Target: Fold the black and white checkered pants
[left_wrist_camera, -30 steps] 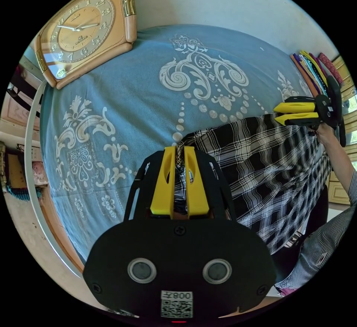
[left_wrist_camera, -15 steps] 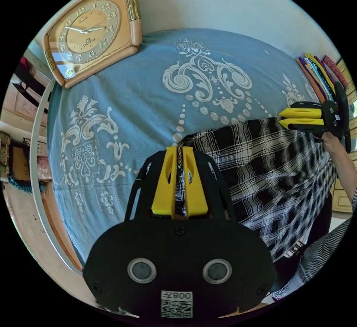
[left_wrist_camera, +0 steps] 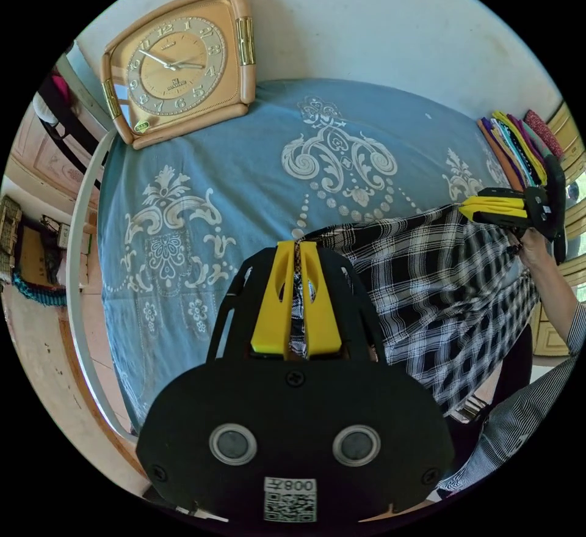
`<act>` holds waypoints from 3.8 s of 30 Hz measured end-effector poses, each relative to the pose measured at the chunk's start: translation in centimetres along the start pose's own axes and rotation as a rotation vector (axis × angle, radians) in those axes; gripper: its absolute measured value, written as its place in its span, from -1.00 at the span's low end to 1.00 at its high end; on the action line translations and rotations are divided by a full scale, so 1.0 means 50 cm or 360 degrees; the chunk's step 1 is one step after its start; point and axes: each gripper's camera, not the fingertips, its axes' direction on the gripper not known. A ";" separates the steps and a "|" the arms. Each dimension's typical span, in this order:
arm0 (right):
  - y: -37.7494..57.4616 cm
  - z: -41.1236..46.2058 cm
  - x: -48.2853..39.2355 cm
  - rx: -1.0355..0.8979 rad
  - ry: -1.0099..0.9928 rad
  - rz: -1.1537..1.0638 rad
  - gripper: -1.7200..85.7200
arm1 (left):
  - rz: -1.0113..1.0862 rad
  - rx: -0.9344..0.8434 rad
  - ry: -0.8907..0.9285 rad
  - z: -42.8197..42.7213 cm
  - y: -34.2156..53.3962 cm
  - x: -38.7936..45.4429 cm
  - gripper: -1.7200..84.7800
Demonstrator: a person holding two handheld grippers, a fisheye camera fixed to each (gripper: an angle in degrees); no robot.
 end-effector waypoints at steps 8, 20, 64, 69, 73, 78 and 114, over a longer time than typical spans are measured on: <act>0.075 -0.119 -0.072 0.0146 -0.0197 0.0039 -0.95 | 0.0058 0.0087 0.0062 -0.125 0.153 -0.004 -0.92; 0.195 -0.120 -0.339 -0.0039 -0.0431 -0.0151 -0.95 | -0.0062 0.0021 0.0198 -0.210 0.450 -0.042 -0.93; 0.373 0.057 -0.800 -0.0541 -0.0586 -0.0401 -0.95 | -0.0186 -0.0142 0.0340 -0.272 1.008 -0.155 -0.93; 0.383 0.050 -0.835 -0.0535 -0.0555 -0.0429 -0.95 | -0.0315 -0.0048 0.0431 -0.286 1.079 -0.191 -0.93; 0.390 0.043 -0.860 -0.0529 -0.0531 -0.0453 -0.95 | -0.0459 0.0069 0.0527 -0.303 1.153 -0.225 -0.93; 0.403 0.032 -0.889 -0.0510 -0.0515 -0.0456 -0.95 | -0.0472 0.0319 0.0567 -0.342 1.221 -0.203 -0.94; 0.456 -0.060 -0.943 -0.0409 -0.0450 -0.0474 -0.94 | -0.1326 0.0613 0.0607 -0.258 1.519 -0.347 -0.89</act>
